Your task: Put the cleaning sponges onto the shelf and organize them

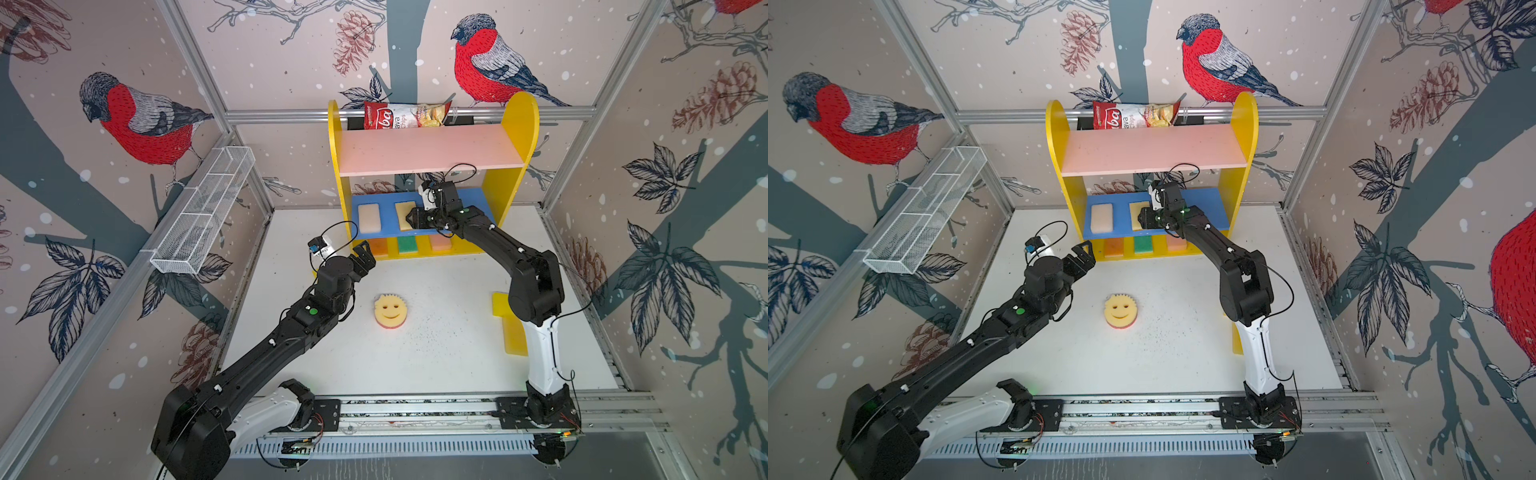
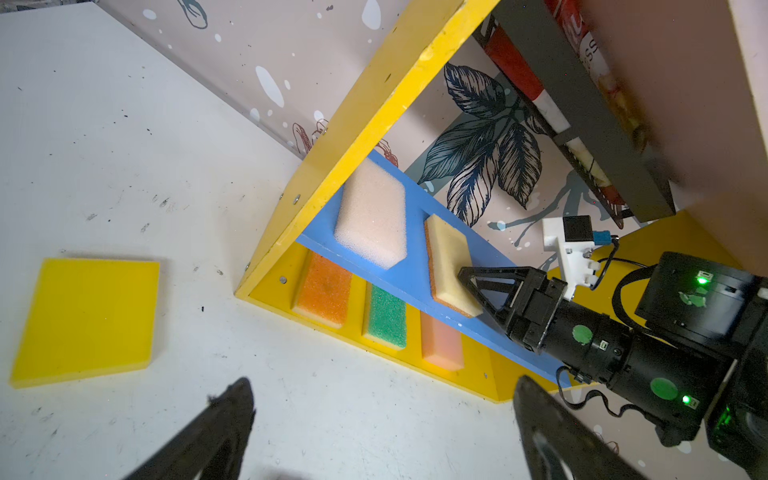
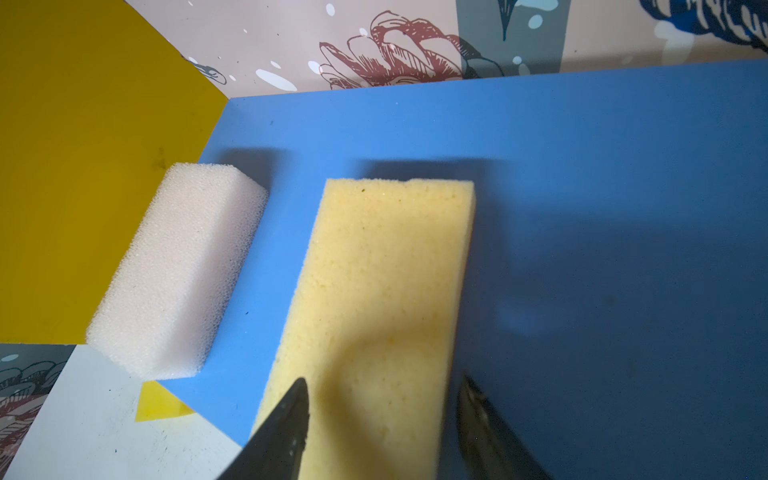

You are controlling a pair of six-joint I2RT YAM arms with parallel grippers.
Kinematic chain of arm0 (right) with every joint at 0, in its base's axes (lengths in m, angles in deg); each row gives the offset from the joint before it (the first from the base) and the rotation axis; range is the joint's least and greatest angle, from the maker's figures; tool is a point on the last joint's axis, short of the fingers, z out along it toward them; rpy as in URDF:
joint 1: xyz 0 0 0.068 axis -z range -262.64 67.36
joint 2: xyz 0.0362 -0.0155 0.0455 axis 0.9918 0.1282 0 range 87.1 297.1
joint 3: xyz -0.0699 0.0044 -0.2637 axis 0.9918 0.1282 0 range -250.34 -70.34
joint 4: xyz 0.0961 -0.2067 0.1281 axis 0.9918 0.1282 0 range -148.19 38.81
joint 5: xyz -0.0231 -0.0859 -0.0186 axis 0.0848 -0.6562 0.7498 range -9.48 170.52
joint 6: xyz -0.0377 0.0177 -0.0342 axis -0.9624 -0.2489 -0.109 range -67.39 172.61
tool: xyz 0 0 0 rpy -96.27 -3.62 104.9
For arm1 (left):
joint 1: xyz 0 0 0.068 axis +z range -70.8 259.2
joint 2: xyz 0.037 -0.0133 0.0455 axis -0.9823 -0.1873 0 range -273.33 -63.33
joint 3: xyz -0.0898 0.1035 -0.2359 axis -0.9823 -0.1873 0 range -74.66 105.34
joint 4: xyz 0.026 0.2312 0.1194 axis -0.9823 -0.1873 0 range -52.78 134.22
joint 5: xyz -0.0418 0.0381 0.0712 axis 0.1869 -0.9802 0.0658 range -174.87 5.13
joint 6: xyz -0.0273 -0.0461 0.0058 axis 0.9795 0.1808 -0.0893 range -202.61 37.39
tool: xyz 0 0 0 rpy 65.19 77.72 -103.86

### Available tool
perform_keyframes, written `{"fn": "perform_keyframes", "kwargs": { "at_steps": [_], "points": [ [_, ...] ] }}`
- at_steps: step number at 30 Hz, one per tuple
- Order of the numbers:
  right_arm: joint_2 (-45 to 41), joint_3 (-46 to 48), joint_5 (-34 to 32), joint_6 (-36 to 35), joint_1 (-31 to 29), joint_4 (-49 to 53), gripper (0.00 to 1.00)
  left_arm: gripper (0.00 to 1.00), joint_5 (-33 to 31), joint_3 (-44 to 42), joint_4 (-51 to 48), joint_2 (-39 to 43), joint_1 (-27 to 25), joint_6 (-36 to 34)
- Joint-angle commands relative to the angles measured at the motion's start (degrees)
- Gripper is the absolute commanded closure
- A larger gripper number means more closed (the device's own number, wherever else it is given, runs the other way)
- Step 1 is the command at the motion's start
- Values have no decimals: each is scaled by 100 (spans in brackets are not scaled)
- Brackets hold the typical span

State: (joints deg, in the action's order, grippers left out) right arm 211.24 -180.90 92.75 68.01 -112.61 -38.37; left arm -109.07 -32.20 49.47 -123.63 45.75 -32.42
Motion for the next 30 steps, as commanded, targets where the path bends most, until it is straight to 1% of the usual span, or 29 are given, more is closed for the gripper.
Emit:
{"fn": "perform_keyframes", "kwargs": {
  "at_steps": [1, 11, 21, 23, 30],
  "points": [
    [-12, 24, 40, 58, -17, -64, 43, 4, -30, -8, 99, 18, 15, -1],
    [-57, 64, 70, 65, -81, -74, 42, 4, -23, 3, 102, 40, 15, 8],
    [-61, 28, -45, 39, -46, -74, 42, 4, -23, -13, 81, 83, 14, 10],
    [-42, -11, -26, 56, -5, -61, 46, 4, -34, -9, 72, 97, 16, 8],
    [33, -107, 20, 77, 33, -21, 50, 4, -31, 17, 76, 88, 16, -10]
  ]
}}
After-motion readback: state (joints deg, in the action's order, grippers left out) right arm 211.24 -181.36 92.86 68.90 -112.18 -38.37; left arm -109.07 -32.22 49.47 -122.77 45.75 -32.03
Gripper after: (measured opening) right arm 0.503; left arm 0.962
